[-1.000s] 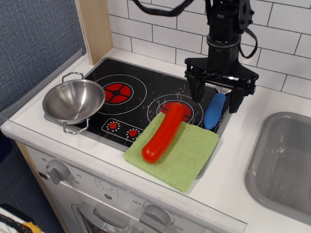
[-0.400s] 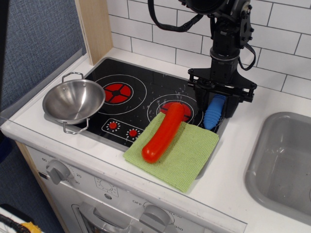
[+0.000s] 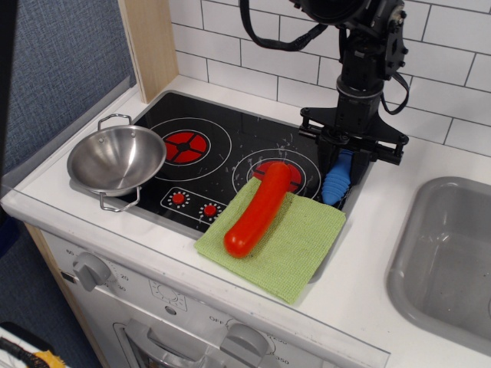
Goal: Move the blue-handled spoon to the middle of the stove top.
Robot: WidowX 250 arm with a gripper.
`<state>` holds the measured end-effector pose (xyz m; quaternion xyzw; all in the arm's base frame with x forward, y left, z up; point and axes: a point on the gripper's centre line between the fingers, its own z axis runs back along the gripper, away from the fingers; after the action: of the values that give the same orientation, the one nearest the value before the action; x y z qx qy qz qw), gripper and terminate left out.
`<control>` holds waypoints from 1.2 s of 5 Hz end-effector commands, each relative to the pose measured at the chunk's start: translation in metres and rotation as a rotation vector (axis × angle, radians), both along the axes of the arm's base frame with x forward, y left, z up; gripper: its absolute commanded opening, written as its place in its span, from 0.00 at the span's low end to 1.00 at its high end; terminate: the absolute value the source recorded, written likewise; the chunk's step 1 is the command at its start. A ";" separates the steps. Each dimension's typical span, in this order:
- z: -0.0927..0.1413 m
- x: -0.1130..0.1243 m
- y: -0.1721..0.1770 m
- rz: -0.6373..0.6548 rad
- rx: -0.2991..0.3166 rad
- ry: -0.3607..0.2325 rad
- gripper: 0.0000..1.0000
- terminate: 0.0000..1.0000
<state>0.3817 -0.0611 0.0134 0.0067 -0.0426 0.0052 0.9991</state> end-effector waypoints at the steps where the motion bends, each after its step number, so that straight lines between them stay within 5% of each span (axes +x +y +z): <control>1: 0.101 0.033 0.000 0.014 -0.125 -0.213 0.00 0.00; 2: 0.113 0.029 0.035 0.052 -0.099 -0.232 0.00 0.00; 4: 0.092 0.009 0.094 0.035 0.020 -0.165 0.00 0.00; 6: 0.061 -0.014 0.118 -0.001 0.015 -0.093 0.00 0.00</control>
<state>0.3618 0.0552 0.0492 0.0094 -0.0575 0.0091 0.9983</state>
